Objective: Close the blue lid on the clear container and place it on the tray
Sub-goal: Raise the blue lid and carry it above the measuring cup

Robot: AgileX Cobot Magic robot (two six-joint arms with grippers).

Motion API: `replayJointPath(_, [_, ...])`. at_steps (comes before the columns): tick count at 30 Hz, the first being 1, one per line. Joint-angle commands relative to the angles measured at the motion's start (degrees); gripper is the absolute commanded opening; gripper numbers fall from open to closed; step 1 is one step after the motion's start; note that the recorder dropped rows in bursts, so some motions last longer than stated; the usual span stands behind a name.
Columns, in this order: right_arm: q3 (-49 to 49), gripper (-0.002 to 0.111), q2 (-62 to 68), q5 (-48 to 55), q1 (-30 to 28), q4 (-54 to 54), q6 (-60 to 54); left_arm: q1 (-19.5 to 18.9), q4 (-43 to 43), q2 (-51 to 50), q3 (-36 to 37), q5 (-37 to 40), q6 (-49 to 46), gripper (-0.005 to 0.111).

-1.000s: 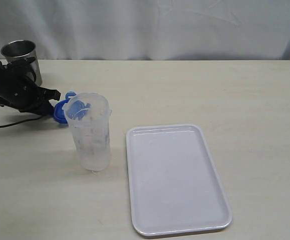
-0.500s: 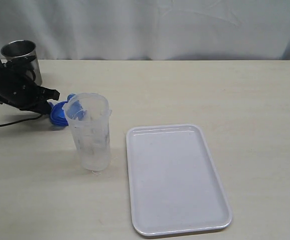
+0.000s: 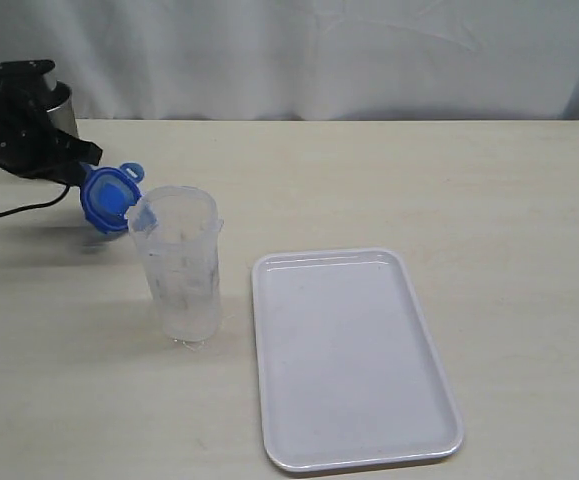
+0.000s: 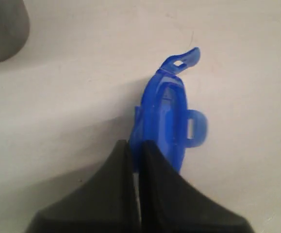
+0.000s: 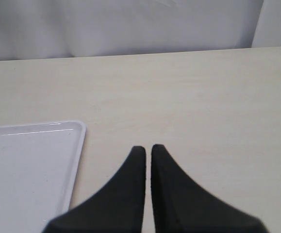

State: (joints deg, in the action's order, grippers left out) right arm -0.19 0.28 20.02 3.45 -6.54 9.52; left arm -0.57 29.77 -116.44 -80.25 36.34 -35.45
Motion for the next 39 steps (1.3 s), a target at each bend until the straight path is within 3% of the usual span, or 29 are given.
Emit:
replayJointPath(1, [0.2, 0.004, -0.3, -0.2, 0.0, 0.1, 0.1, 0.5, -0.8, 4.4, 0.0, 0.4, -2.8, 0.000])
replayJointPath(10, [0.2, 0.004, -0.3, -0.2, 0.0, 0.1, 0.1, 3.5, -1.3, 12.2, 0.0, 1.8, -16.0, 0.000])
replayJointPath(15, [0.2, 0.004, -0.3, -0.2, 0.0, 0.1, 0.1, 7.5, -11.1, 17.9, 0.0, 1.2, -18.4, 0.000])
replayJointPath(23, [0.2, 0.004, -0.3, -0.2, 0.0, 0.1, 0.1, 17.4, -22.9, 21.0, 0.0, -1.2, -18.5, 0.000])
replayJointPath(28, [0.2, 0.004, -0.3, -0.2, 0.0, 0.1, 0.1, 22.6, -34.6, 22.3, 0.1, -2.4, -11.1, 0.000])
replayJointPath(32, [0.2, 0.004, -0.3, -0.2, 0.0, 0.1, 0.1, 25.3, -35.3, 24.4, 1.0, -2.5, -10.8, 0.000])
replayJointPath(39, [0.2, 0.004, -0.3, -0.2, 0.0, 0.1, 0.1, 28.0, -38.9, 30.2, 8.0, -9.3, -10.1, 0.000])
